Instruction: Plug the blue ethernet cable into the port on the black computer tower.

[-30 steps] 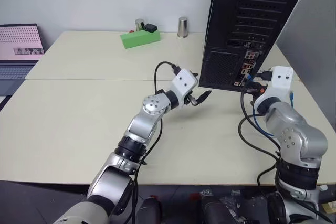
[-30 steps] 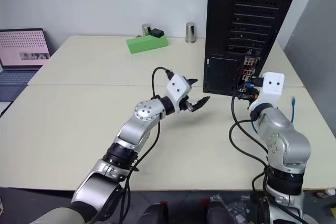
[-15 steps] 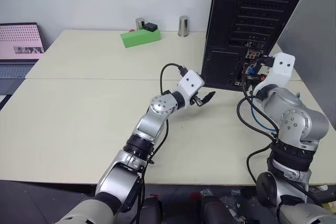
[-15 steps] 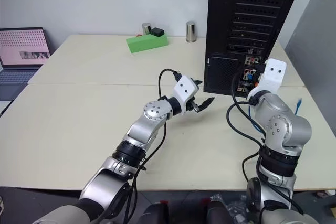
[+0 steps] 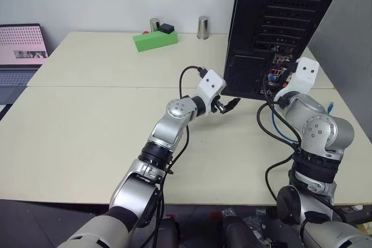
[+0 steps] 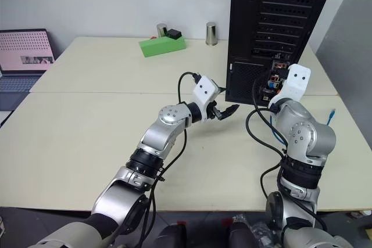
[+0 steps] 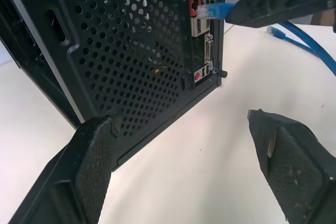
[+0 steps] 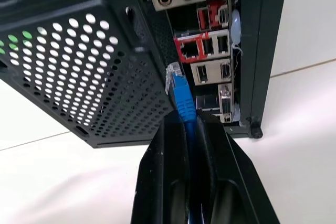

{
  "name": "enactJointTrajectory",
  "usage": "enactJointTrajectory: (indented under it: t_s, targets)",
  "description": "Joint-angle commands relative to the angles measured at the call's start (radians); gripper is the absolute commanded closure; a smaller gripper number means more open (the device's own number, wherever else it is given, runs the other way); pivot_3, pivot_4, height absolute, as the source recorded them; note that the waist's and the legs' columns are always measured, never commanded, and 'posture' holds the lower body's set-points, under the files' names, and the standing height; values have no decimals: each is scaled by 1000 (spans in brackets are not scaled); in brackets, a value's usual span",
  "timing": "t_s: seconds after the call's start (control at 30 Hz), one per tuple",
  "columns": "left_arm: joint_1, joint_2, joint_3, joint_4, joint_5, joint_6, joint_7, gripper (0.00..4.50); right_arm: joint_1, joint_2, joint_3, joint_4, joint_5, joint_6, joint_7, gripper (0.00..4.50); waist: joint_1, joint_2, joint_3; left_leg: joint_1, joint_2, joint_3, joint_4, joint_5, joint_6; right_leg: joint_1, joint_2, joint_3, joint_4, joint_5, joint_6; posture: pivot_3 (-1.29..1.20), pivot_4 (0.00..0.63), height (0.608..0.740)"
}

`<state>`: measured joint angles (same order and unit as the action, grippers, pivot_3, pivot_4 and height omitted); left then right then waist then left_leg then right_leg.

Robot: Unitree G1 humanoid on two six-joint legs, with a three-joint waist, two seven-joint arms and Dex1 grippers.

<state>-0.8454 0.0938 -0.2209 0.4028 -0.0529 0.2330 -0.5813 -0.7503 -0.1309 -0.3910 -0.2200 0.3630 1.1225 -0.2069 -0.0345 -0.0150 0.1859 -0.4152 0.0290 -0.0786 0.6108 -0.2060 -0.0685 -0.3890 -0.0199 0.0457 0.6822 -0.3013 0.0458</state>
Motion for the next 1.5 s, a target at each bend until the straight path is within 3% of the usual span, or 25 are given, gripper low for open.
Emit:
enactJointTrajectory:
  t_s: [0.03, 1.5]
  targets:
    - [-22, -4, 3, -20, 6, -14, -4, 413, -27, -9, 9, -20, -14, -33, -4, 4500, 0, 0, 0, 0, 0, 0, 0, 0, 0, 0, 0, 0, 0, 0, 0, 0, 150, 740]
    - [0, -10, -10, -30, 25, -32, -15, 413, 25, -40, 63, -2, -90, -110, 29, 4500, 0, 0, 0, 0, 0, 0, 0, 0, 0, 0, 0, 0, 0, 0, 0, 0, 150, 740]
